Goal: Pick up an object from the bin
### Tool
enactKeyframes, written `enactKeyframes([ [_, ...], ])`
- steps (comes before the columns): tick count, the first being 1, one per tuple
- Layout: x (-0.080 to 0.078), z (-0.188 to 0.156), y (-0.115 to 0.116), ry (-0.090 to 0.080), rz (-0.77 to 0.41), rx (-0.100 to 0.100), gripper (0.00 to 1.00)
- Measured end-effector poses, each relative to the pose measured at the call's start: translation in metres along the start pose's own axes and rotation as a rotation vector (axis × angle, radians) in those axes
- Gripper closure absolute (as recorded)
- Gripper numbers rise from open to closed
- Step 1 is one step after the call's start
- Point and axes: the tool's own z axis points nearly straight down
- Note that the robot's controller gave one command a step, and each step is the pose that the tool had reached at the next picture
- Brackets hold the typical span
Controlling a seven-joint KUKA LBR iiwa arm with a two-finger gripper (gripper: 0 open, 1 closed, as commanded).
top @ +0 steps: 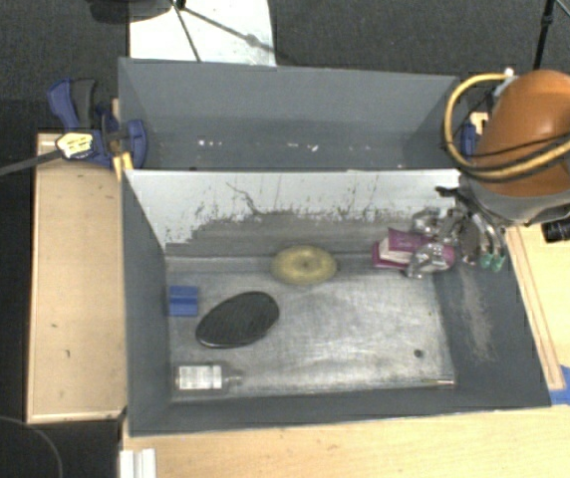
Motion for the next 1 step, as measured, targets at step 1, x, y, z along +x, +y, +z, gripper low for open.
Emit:
enactKeyframes([
  [1, -0.0043, -0.0605, -0.0061, -0.001, 0.009, 0.000, 1.00],
])
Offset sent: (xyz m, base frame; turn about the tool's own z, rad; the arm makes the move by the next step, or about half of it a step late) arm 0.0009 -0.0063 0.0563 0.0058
